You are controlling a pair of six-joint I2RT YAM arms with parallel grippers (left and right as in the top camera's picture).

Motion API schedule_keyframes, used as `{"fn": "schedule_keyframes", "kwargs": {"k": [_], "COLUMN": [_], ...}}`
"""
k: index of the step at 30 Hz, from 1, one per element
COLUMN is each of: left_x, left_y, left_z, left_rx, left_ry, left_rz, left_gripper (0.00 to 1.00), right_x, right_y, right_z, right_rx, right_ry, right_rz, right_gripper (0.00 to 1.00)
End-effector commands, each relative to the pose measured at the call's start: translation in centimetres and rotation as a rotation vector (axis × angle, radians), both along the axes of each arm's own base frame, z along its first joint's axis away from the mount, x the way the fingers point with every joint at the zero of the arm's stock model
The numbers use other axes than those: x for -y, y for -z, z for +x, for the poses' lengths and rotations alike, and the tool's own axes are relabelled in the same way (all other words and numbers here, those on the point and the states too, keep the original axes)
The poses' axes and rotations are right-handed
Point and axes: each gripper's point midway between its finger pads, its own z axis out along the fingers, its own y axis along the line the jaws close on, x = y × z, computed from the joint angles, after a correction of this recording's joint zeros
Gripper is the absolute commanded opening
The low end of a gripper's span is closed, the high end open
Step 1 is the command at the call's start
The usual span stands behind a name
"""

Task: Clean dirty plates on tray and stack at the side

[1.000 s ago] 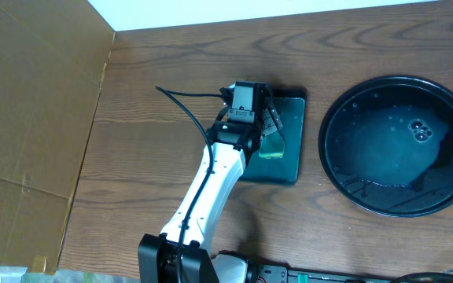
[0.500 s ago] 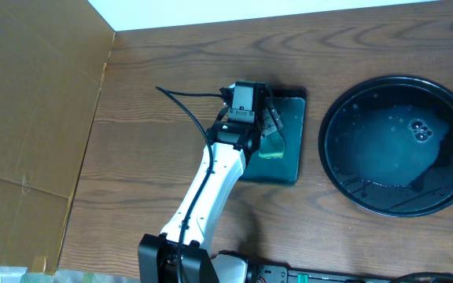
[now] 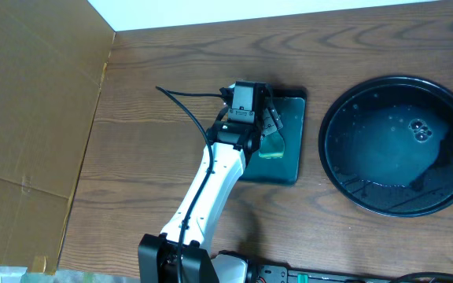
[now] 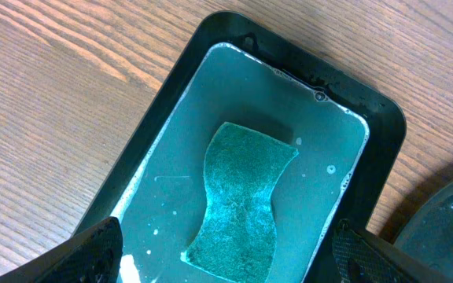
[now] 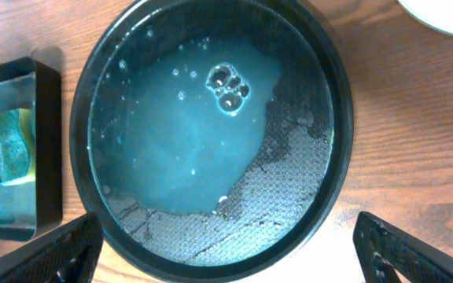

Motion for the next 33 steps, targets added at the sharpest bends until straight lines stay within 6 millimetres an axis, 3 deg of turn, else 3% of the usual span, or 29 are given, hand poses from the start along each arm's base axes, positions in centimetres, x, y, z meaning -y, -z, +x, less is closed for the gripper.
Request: {"fn": "schedule_keyframes", "kwargs": {"k": [1, 10, 24, 33], "left_x": [-0.3, -0.3, -0.3, -0.3], "left_y": [-0.9, -0.9, -0.9, -0.9], "left_z": [0.5, 0.5, 0.6, 0.5], "left_rx": [0.023, 0.023, 0.024, 0.023], "left_ry": [-0.006, -0.006, -0.006, -0.006], "left_rz": [0.010, 0.010, 0.010, 0.010], "left_gripper": [0.86, 0.86, 0.86, 0.86], "right_x": [-0.2, -0.2, 0.3, 0.5], "right_y": [-0.2, -0.3, 2.0, 2.8], "right_z": [-0.1, -0.7, -2.4, -2.6], "right_rx": [0.005, 0.110, 0.654, 0.882], "right_ry": [-0.034, -0.152, -0.148, -0.114], "right_rz": [-0.020, -0.096, -0.173, -0.197], "right_gripper": [0.99, 0.99, 0.99, 0.99]}}
